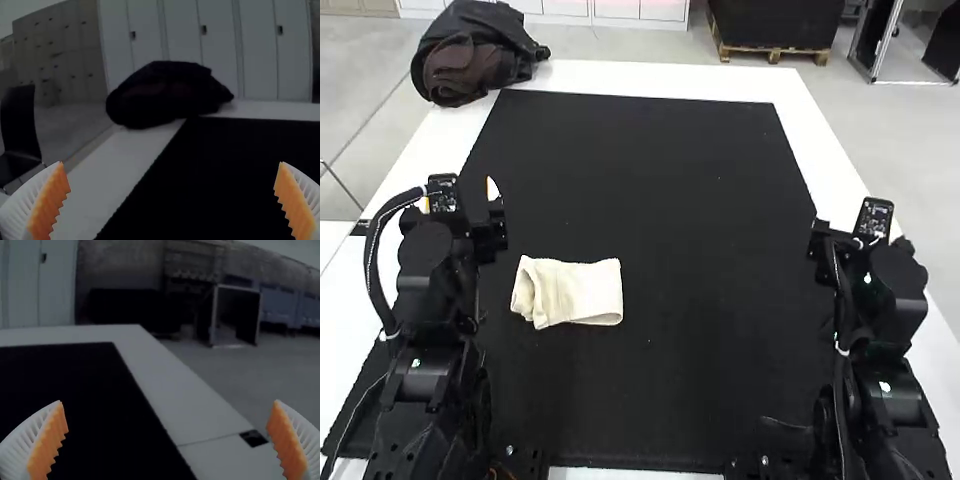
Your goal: Fold the towel.
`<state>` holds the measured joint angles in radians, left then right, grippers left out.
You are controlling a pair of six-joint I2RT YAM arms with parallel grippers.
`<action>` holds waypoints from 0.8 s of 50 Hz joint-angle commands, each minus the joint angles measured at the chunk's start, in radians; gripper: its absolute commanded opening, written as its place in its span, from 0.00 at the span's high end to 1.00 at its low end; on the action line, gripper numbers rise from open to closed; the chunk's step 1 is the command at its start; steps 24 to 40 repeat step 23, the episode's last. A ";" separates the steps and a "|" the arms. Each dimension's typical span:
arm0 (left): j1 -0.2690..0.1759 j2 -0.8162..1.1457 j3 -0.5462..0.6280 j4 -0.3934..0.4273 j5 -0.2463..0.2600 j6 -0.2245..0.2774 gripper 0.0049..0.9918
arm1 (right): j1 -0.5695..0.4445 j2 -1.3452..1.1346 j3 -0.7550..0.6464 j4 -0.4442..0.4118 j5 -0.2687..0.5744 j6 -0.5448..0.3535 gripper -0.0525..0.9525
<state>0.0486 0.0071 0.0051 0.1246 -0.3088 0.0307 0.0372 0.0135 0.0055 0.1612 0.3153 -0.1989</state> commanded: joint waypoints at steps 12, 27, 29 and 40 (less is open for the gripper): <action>0.007 -0.010 -0.005 -0.066 0.034 -0.017 0.03 | -0.007 -0.010 -0.006 -0.137 -0.170 0.196 0.03; 0.007 -0.010 -0.004 -0.071 0.034 -0.031 0.03 | -0.008 -0.012 -0.006 -0.137 -0.170 0.196 0.03; 0.007 -0.010 -0.004 -0.071 0.034 -0.031 0.03 | -0.008 -0.012 -0.006 -0.137 -0.170 0.196 0.03; 0.007 -0.010 -0.004 -0.071 0.034 -0.031 0.03 | -0.008 -0.012 -0.006 -0.137 -0.170 0.196 0.03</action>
